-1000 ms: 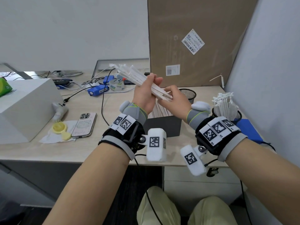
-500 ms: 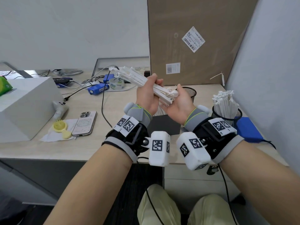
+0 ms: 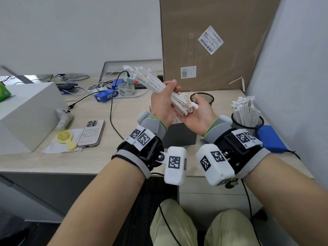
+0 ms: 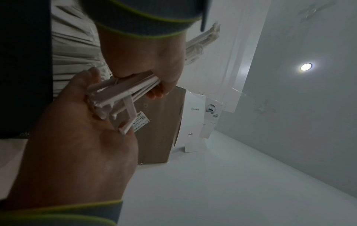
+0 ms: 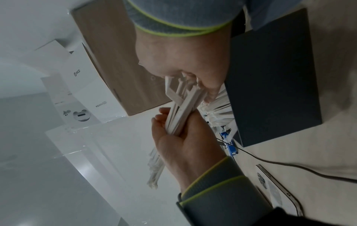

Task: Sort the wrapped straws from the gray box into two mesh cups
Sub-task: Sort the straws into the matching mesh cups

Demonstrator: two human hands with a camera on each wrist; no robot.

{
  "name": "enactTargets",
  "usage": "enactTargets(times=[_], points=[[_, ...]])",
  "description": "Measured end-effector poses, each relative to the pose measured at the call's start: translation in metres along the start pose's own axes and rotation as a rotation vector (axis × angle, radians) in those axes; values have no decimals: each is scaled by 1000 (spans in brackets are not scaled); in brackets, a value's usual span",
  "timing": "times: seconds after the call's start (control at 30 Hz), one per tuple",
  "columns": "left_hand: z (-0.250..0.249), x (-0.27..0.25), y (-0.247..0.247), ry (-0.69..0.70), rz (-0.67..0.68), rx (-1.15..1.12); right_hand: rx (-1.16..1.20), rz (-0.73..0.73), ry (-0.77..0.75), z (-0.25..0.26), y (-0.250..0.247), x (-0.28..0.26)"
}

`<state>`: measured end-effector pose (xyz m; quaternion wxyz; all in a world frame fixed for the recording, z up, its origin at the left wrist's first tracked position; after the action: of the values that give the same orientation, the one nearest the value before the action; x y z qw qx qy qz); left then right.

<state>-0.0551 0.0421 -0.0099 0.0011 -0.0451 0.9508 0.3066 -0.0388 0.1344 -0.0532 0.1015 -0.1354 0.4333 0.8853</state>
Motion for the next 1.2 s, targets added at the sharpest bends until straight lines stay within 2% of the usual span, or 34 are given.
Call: enactTargets(times=[0.1,0.23,0.37,0.43,0.5,0.6,0.67,0.73,0.8,0.83,0.9,0.97,1.0,1.07,1.2], points=[[3,-5,4,4,-5,10,-56,43,-5,-5,8,-1],[2,-10,8,14,-2,36,-99,29,-10,-8,7,3],[-2,-7,7,32,15,81,-147,95,28,-6,8,-2],[-7,-4,5,56,32,143,-288,18,-27,7,6,-7],[-11,-1,4,97,66,244,-508,-67,-211,37,9,-10],[-17,-1,9,158,121,427,-880,-54,-636,87,50,-33],[-17,-2,17,190,166,576,-1077,20,-1001,112,92,-65],[-14,-3,24,233,226,693,-1263,175,-1323,119,131,-97],[-10,-6,29,277,281,769,-1593,220,-1466,111,156,-107],[-8,-7,31,286,295,791,-1792,187,-1441,106,161,-104],[-6,-9,34,290,301,778,-2128,146,-1227,92,155,-88],[-6,-11,38,304,294,743,-2265,186,-1014,75,142,-74],[-7,-12,39,315,288,734,-2273,203,-964,69,136,-69],[-8,-12,39,320,274,735,-2197,212,-994,68,133,-69],[-14,-11,38,318,286,770,-1910,189,-1264,86,143,-85]])
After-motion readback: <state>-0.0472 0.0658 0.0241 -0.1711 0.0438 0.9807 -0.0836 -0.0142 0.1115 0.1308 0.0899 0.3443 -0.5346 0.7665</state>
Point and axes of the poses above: each hand's wrist, its own x-axis towards the middle knuckle, its own y-axis out of the palm, z = x × y, the point moved 6 cm from there along x, towards the middle knuckle, and after that the axes turned 8 degrees about -z, right-handed, at the moved point
